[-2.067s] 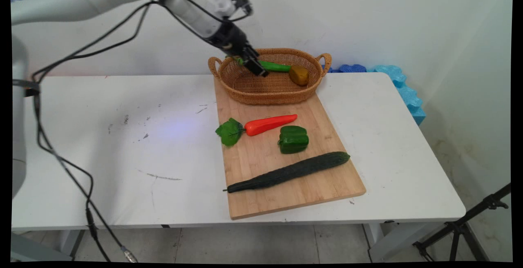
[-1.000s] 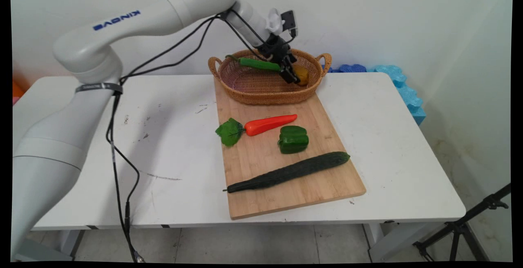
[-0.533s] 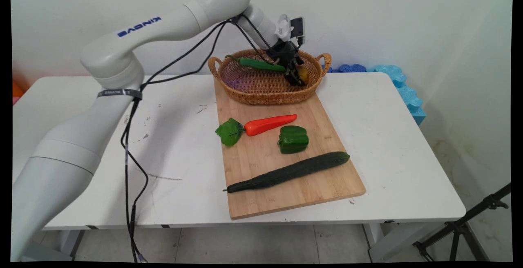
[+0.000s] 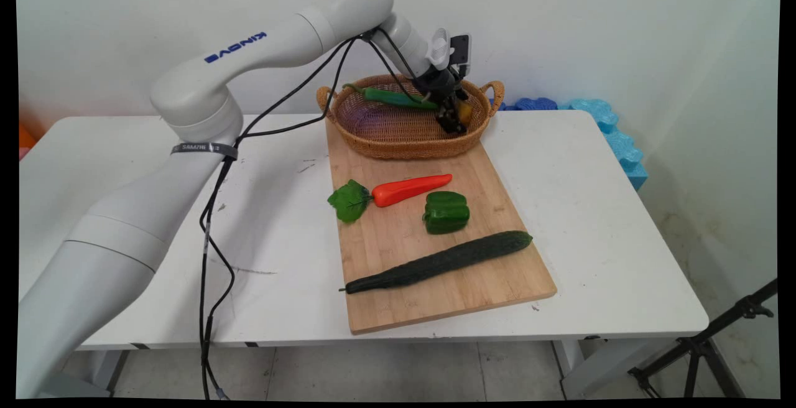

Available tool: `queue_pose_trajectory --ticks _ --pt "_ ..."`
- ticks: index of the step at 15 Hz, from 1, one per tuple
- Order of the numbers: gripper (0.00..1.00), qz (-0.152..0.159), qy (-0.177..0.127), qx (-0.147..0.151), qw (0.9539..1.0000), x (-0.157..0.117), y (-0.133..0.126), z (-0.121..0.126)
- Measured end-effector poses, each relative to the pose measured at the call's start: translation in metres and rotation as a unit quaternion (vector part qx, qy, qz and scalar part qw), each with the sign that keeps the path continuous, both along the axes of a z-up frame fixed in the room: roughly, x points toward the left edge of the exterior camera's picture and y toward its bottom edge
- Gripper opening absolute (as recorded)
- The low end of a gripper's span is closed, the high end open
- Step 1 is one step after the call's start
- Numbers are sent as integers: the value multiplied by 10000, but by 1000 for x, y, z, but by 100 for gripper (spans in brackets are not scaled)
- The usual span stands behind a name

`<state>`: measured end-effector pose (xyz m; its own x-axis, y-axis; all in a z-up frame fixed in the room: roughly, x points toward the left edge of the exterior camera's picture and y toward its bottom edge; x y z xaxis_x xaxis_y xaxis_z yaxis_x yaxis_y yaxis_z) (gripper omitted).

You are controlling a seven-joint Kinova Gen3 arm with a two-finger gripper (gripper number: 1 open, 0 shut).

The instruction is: Pick up the potato from the vegetable basket, then place the picked object on the cutting board

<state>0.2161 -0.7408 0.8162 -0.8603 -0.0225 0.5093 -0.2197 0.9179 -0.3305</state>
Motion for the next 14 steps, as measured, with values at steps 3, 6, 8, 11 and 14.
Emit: queue_pose_trajectory --ticks 3,6,8,11,14 --pt "100 -48 -57 -34 10000 -1 -2 -2" --pt "0 -93 -107 -68 9999 -1 -4 -2" --pt "0 -115 -128 -85 9998 -2 -3 -1" --pt "0 -138 -158 -108 9997 -1 -1 2" --pt "0 -140 -168 -124 9997 0 1 5"
